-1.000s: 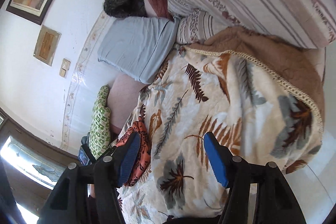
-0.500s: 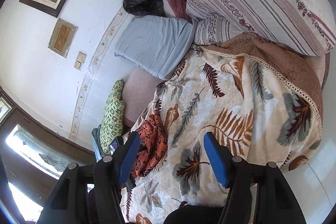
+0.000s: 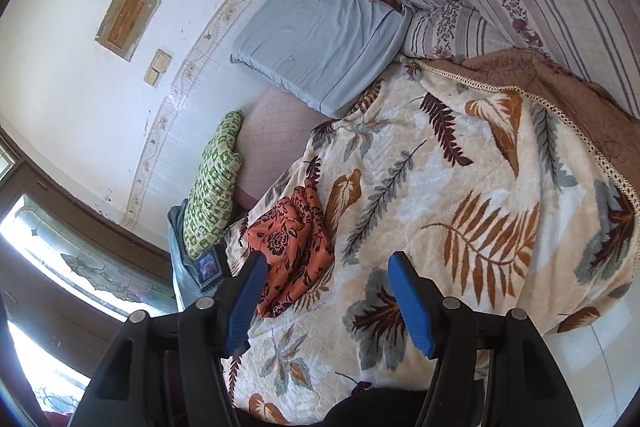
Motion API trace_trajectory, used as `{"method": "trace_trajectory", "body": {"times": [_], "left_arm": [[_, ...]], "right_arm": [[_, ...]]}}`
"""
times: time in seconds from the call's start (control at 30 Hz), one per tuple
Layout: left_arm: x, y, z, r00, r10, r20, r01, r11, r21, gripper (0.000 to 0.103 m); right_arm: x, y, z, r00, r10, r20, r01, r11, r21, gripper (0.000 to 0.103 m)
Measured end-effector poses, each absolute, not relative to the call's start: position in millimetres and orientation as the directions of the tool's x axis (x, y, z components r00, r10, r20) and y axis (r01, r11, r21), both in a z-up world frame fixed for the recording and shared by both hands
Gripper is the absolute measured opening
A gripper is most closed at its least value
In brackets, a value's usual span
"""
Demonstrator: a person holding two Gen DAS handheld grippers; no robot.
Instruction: Fold small clothes
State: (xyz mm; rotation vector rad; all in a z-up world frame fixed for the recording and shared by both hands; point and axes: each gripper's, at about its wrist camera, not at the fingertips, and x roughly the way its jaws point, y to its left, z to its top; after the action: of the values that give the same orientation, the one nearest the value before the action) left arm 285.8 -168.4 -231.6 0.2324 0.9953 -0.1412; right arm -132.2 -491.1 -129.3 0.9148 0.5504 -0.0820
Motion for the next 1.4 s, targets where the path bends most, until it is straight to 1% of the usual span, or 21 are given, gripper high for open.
{"method": "trace_trajectory", "body": {"times": [0.17,0.33,0.43,0.53,0.63,0.7,0.77,0.8,0.9,0.97,1.03,1.07,1.1,1.13,1.17,1.2,1.27,1.33,1.4], "left_arm": [[291,-152,-217,0.539,-0.086,-0.838,0.26,0.963,0.069,0.079],[280,-96,-185,0.648,-0.162,-0.744,0.224,0.975,-0.018,0.079],[278,-50,-181,0.686,-0.167,-0.708,0.152,0.985,-0.085,0.084],[285,-6,-193,0.678,-0.166,-0.716,0.087,0.985,-0.147,0.084],[294,23,-208,0.672,-0.149,-0.725,0.036,0.985,-0.169,0.084],[302,32,-217,0.633,-0.158,-0.758,0.011,0.981,-0.195,0.084],[306,33,-221,0.613,-0.219,-0.759,0.02,0.965,-0.262,0.084],[304,29,-221,0.621,-0.226,-0.75,0.03,0.963,-0.266,0.084],[291,3,-217,0.644,-0.278,-0.713,0.15,0.959,-0.239,0.084],[284,-13,-217,0.632,-0.355,-0.688,0.228,0.935,-0.273,0.084],[278,-32,-222,0.598,-0.416,-0.685,0.289,0.909,-0.3,0.084],[275,-44,-227,0.572,-0.435,-0.696,0.324,0.899,-0.295,0.084],[273,-57,-235,0.535,-0.441,-0.72,0.364,0.89,-0.275,0.084],[271,-68,-244,0.51,-0.418,-0.752,0.388,0.892,-0.233,0.085],[268,-72,-249,0.524,-0.393,-0.755,0.391,0.899,-0.197,0.085],[267,-71,-249,0.536,-0.398,-0.744,0.4,0.896,-0.192,0.085],[272,-67,-247,0.521,-0.403,-0.752,0.392,0.896,-0.209,0.086],[276,-56,-245,0.525,-0.394,-0.754,0.329,0.911,-0.247,0.086],[278,-47,-244,0.543,-0.376,-0.751,0.28,0.924,-0.261,0.086]], "right_arm": [[-105,-479,-131,0.84,0.179,-0.512,0.296,0.64,0.709,0.067],[-45,-459,-130,0.806,0.218,-0.55,0.272,0.688,0.673,0.067],[10,-437,-128,0.785,0.25,-0.567,0.238,0.724,0.648,0.067],[77,-401,-125,0.755,0.277,-0.595,0.189,0.776,0.601,0.067],[151,-359,-127,0.717,0.332,-0.613,0.131,0.8,0.586,0.067],[199,-333,-135,0.689,0.365,-0.627,0.103,0.806,0.583,0.067],[244,-314,-149,0.668,0.379,-0.641,0.11,0.801,0.589,0.067],[265,-307,-157,0.659,0.383,-0.648,0.116,0.798,0.591,0.067],[314,-299,-186,0.649,0.385,-0.656,0.167,0.77,0.616,0.067],[339,-301,-207,0.639,0.329,-0.695,0.22,0.788,0.575,0.067],[359,-310,-234,0.617,0.248,-0.747,0.285,0.814,0.506,0.067],[368,-318,-253,0.574,0.236,-0.784,0.316,0.82,0.478,0.066],[373,-326,-270,0.539,0.263,-0.8,0.324,0.812,0.485,0.066],[371,-333,-271,0.567,0.283,-0.774,0.308,0.798,0.517,0.065],[367,-339,-266,0.58,0.303,-0.756,0.306,0.779,0.547,0.065],[361,-344,-260,0.575,0.315,-0.755,0.319,0.764,0.561,0.065],[341,-354,-242,0.593,0.305,-0.745,0.313,0.765,0.563,0.065],[314,-360,-228,0.61,0.296,-0.735,0.28,0.787,0.55,0.065],[283,-364,-225,0.604,0.302,-0.738,0.269,0.794,0.545,0.065]]}}
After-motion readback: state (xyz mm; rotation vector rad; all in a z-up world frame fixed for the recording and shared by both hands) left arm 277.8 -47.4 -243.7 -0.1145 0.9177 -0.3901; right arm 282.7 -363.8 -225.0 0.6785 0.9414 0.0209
